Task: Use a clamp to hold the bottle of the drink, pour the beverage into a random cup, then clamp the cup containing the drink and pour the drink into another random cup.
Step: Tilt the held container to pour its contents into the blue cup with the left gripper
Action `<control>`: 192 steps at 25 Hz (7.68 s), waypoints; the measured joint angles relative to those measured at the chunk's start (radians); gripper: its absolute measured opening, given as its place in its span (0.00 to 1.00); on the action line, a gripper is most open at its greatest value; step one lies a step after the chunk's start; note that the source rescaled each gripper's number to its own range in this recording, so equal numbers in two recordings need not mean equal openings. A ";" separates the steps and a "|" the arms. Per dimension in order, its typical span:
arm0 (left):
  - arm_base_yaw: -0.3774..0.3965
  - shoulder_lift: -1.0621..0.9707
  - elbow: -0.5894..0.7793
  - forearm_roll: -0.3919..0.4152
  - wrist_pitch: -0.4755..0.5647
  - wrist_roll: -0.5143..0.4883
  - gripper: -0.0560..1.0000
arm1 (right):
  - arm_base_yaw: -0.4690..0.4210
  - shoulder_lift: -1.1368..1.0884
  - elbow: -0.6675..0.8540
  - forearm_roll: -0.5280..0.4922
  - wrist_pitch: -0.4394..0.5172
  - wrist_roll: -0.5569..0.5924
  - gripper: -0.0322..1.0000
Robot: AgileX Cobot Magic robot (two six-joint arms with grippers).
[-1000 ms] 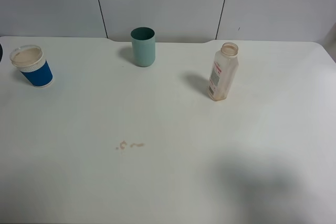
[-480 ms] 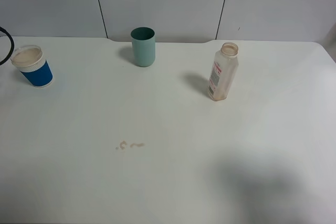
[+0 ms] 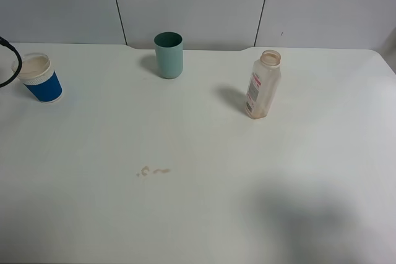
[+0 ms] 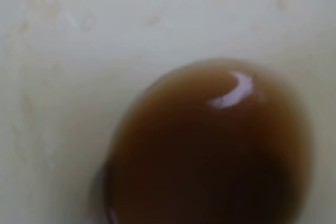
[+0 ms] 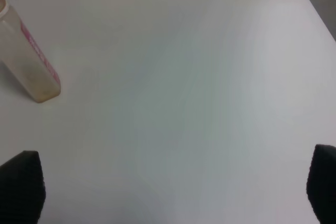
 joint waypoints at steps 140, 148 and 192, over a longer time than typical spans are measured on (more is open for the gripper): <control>-0.128 0.046 -0.094 0.522 0.250 0.183 0.06 | 0.000 0.000 0.000 0.000 0.000 0.000 1.00; -0.128 0.046 -0.121 0.522 0.268 0.210 0.06 | 0.000 0.000 0.000 0.000 0.000 0.000 1.00; -0.128 0.046 -0.136 0.537 0.294 0.352 0.06 | 0.000 0.000 0.000 0.000 0.000 0.000 1.00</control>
